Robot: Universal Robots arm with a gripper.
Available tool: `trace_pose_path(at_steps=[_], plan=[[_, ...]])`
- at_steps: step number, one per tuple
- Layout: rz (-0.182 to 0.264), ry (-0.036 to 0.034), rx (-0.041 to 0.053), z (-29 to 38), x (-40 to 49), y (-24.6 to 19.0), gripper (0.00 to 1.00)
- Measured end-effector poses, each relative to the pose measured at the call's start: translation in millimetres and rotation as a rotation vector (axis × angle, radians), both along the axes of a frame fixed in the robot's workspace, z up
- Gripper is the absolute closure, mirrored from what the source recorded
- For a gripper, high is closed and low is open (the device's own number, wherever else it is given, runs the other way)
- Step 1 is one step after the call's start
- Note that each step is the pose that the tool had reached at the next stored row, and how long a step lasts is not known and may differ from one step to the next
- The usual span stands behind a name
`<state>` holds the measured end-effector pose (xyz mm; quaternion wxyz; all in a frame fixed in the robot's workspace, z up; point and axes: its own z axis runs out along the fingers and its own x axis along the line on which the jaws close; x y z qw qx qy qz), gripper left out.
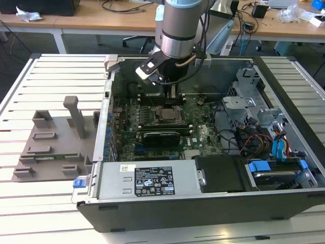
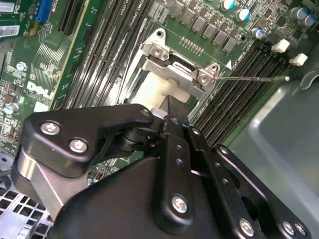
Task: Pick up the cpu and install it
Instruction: 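Close the cpu cover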
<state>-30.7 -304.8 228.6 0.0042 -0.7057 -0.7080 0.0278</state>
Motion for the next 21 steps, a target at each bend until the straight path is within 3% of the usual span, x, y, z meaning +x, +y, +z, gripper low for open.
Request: trace_pose_path(at_steps=[2, 3, 5, 14, 21], plan=[[0.000, 0.0000, 0.0000, -2.9, -1.7, 0.0, 0.89], [0.000, 0.0000, 0.0000, -13.2, -8.5, 0.0, 0.89], [0.000, 0.0001, -0.0002, -22.1, -13.2, 0.0, 0.89], [0.000, -0.0003, 0.0004, -24.0, -12.2, 0.1, 0.89], [0.000, 0.0018, -0.0001, -21.1, 1.7, 0.0, 0.89]])
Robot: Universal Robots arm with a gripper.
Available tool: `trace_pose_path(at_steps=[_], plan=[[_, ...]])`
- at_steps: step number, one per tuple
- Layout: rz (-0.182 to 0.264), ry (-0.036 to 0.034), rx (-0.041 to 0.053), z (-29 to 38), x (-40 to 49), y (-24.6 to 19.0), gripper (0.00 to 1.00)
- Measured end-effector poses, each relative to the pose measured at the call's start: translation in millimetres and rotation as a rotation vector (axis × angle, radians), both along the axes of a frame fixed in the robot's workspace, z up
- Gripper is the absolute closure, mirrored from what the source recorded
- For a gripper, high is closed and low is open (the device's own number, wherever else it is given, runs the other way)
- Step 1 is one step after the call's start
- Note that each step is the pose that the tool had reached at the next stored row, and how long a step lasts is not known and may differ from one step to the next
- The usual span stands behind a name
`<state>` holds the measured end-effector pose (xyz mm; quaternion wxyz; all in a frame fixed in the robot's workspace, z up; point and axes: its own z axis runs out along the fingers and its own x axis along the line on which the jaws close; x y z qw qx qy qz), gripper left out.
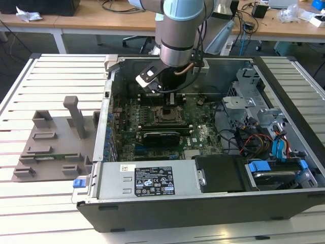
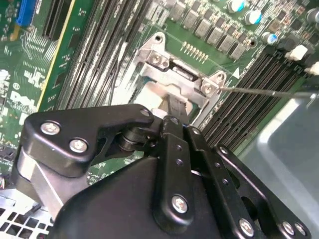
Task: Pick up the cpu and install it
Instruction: 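Close the cpu cover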
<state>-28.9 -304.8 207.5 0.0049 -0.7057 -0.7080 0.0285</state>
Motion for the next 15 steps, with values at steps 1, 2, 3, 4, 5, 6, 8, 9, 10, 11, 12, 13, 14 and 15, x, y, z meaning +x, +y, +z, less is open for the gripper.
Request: trace_pose_path(at_steps=[1, 2, 3, 4, 5, 6, 8, 9, 10, 11, 12, 13, 14, 15], plan=[[0.000, 0.0005, 0.0000, 0.0, 2.1, 0.0, 0.89], [0.000, 0.0007, 0.0000, 0.0, 3.9, 0.0, 0.89], [0.000, 0.0015, 0.0000, 0.1, 8.7, 0.0, 0.89], [0.000, 0.0017, 0.0000, 0.5, 11.0, 0.0, 0.89], [0.000, 0.0018, 0.0001, 1.2, 12.8, 0.0, 0.89], [0.000, 0.0019, 0.0000, 1.8, 14.0, 0.0, 0.89], [0.000, 0.0021, 0.0000, 3.5, 16.7, 0.0, 0.89], [0.000, 0.0022, 0.0000, 4.6, 17.8, 0.0, 0.89], [0.000, 0.0022, 0.0001, 5.7, 18.7, 0.0, 0.89], [0.000, 0.0023, 0.0000, 8.0, 19.9, 0.0, 0.89], [0.000, 0.0022, 0.0001, 9.9, 20.3, 0.0, 0.89], [0.000, 0.0023, 0.0000, 12.7, 20.6, 0.0, 0.89], [0.000, 0.0023, 0.0000, 15.5, 20.7, 0.0, 0.89], [0.000, 0.0023, 0.0000, 18.8, 20.7, 0.0, 0.89]])
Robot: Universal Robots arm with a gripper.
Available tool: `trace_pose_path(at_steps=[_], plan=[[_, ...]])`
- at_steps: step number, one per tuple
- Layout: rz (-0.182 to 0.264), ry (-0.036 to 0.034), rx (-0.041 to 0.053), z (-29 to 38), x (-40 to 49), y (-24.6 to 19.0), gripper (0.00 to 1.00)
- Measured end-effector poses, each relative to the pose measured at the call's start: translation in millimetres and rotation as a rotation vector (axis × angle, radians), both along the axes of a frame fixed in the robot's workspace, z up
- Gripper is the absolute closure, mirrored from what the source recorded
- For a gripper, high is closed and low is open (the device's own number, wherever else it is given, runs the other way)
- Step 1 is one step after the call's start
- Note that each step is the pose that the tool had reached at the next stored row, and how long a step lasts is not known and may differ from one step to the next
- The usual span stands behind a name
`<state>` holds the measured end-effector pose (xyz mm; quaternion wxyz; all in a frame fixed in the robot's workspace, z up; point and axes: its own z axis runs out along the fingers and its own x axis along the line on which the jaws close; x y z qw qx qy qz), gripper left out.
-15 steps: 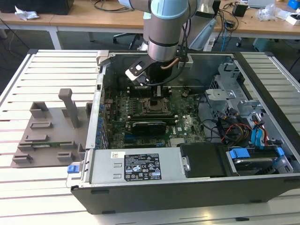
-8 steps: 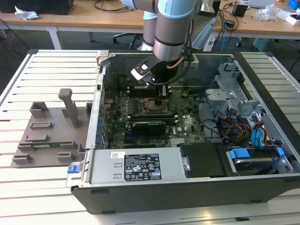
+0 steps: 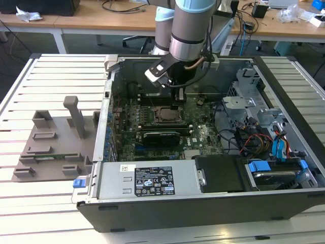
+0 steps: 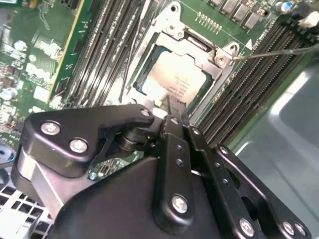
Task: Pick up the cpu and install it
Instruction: 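Close the cpu cover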
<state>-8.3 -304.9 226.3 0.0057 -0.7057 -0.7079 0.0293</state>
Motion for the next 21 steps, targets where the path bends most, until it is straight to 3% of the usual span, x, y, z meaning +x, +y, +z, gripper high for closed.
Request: trace_pose_path(at_steps=[17, 21], plan=[[0.000, 0.0000, 0.0001, 59.4, 0.1, 0.0, 0.89], [0.000, -0.0001, 0.0005, 61.0, 0.1, 0.0, 0.89]])
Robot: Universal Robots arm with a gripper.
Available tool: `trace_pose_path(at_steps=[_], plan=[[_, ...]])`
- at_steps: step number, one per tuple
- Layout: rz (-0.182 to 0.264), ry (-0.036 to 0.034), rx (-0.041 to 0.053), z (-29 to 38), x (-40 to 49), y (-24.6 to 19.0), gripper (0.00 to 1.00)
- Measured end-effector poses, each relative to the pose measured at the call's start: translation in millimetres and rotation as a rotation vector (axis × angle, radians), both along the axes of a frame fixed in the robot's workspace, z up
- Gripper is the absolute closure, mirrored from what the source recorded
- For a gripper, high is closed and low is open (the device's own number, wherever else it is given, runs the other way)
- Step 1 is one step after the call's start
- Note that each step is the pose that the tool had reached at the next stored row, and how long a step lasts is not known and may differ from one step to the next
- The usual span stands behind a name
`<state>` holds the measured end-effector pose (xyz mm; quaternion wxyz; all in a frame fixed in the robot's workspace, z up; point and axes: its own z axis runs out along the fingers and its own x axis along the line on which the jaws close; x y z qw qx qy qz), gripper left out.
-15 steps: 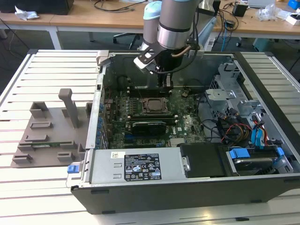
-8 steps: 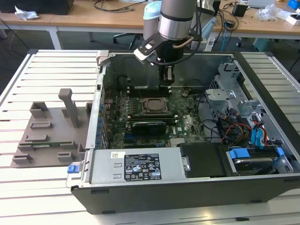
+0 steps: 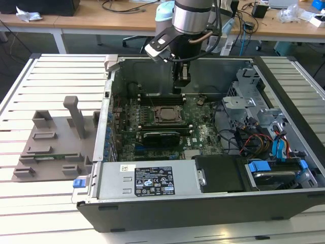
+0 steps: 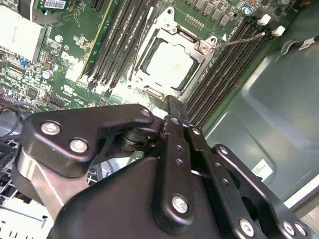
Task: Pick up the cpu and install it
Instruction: 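Close the cpu cover, then install the first cpu locking lever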
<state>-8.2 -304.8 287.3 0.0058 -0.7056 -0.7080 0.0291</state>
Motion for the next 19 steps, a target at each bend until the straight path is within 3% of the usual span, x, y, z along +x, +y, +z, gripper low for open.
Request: trace_pose_path(at_steps=[13, 16, 19], plan=[[0.006, 0.0001, 0.0005, 0.1, 0.0, 0.0, 0.89], [0.054, 0.0001, 0.0004, 0.1, 0.0, 0.0, 0.89], [0.129, 0.0001, 0.0005, 0.1, 0.0, 0.0, 0.89]])
